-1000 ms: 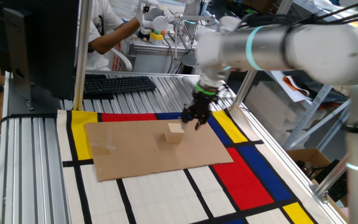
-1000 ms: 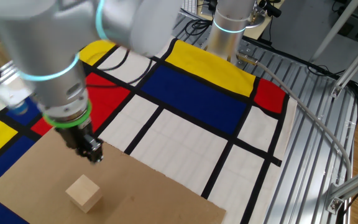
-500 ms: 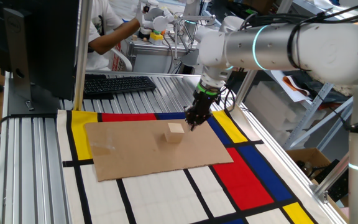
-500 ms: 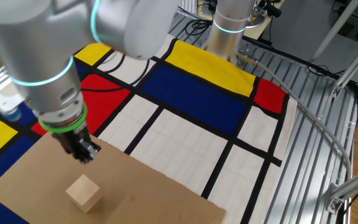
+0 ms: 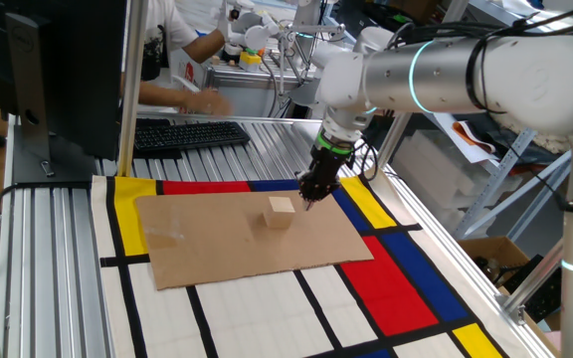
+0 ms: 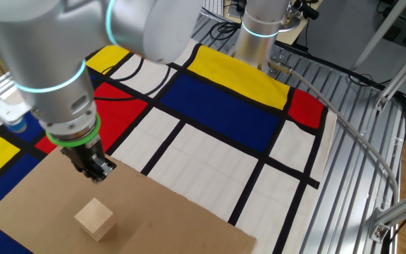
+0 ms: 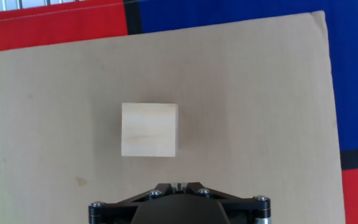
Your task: Grab the block and place it at the designated location
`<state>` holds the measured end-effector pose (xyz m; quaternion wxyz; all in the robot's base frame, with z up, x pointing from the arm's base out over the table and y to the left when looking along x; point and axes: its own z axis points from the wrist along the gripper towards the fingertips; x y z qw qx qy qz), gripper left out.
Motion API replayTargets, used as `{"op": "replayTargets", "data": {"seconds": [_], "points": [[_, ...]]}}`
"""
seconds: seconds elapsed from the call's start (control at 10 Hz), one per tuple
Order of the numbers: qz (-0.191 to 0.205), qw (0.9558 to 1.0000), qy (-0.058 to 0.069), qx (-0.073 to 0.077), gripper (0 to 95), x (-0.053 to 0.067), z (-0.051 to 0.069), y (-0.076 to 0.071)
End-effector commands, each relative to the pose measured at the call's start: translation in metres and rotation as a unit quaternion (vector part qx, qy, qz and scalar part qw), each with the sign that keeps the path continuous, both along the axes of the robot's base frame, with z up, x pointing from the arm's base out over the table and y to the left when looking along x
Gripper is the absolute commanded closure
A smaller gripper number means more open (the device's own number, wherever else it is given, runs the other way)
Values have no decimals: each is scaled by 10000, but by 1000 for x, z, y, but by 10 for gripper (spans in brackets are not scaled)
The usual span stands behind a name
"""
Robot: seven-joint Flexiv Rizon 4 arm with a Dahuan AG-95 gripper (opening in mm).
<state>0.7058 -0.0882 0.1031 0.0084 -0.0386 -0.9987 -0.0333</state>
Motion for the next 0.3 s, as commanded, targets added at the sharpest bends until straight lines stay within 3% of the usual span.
{"op": "replayTargets", "data": {"seconds": [0.1,0.3], "points": [[-52,10000,-36,42,950,-2,0,0],[-52,10000,-34,45,950,-2,0,0]]}}
